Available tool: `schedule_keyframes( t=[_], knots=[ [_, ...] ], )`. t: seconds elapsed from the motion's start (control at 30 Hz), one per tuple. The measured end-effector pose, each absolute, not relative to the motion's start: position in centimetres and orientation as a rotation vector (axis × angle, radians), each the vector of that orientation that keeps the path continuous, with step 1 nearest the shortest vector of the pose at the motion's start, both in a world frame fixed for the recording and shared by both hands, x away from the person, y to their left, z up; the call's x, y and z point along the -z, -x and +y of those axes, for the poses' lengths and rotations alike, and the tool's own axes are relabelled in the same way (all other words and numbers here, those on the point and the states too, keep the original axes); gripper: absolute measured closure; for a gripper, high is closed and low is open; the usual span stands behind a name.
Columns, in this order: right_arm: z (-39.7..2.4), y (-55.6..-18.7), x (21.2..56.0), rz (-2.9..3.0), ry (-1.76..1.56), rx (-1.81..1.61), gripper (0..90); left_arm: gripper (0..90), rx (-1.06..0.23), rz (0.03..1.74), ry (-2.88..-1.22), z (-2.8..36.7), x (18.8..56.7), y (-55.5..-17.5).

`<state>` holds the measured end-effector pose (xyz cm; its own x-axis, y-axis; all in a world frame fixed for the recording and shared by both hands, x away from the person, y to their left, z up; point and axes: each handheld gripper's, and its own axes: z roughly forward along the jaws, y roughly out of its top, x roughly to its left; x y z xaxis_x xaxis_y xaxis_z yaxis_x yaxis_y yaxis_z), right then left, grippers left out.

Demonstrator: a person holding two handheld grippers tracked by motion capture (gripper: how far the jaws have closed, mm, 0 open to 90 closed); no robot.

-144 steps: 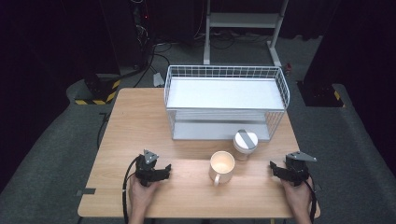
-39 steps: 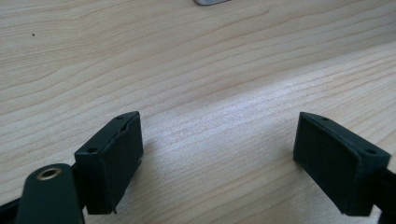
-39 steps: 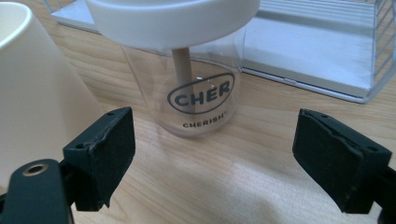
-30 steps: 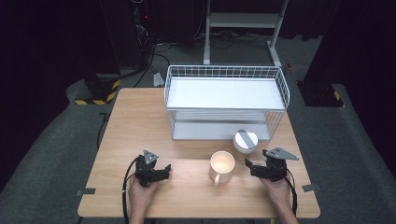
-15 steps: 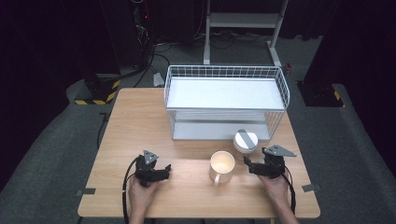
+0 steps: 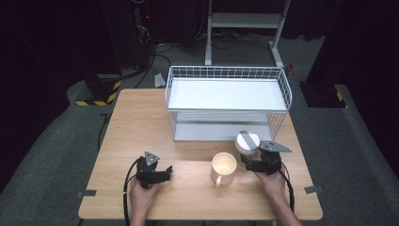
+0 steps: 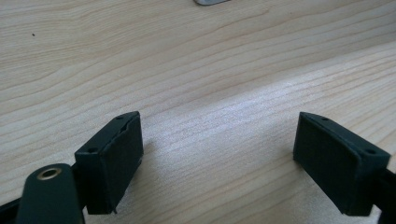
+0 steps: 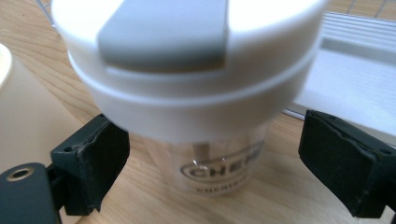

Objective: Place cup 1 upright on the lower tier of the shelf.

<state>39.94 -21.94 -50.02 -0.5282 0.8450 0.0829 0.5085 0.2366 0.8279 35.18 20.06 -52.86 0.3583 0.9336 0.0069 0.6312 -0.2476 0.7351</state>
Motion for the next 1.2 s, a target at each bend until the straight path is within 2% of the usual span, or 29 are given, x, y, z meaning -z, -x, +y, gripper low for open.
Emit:
schedule_keyframes(
  t=[0.4, 0.77, 1.2],
  knots=[
    [-20.6, -41.2, 50.4, 2.141, -1.231, -1.199, 9.1, 16.2, -0.604, 1.352, -1.979, 20.1, 52.9, -35.2],
    [-19.9, -41.5, 50.6, 2.144, -1.206, -1.143, 17.7, 16.2, -0.603, 1.353, -1.977, 20.1, 52.9, -35.2],
    [-19.7, -41.4, 50.8, 2.126, -1.163, -1.118, 19.0, 16.2, -0.604, 1.353, -1.979, 20.1, 52.9, -35.2]
  ],
)
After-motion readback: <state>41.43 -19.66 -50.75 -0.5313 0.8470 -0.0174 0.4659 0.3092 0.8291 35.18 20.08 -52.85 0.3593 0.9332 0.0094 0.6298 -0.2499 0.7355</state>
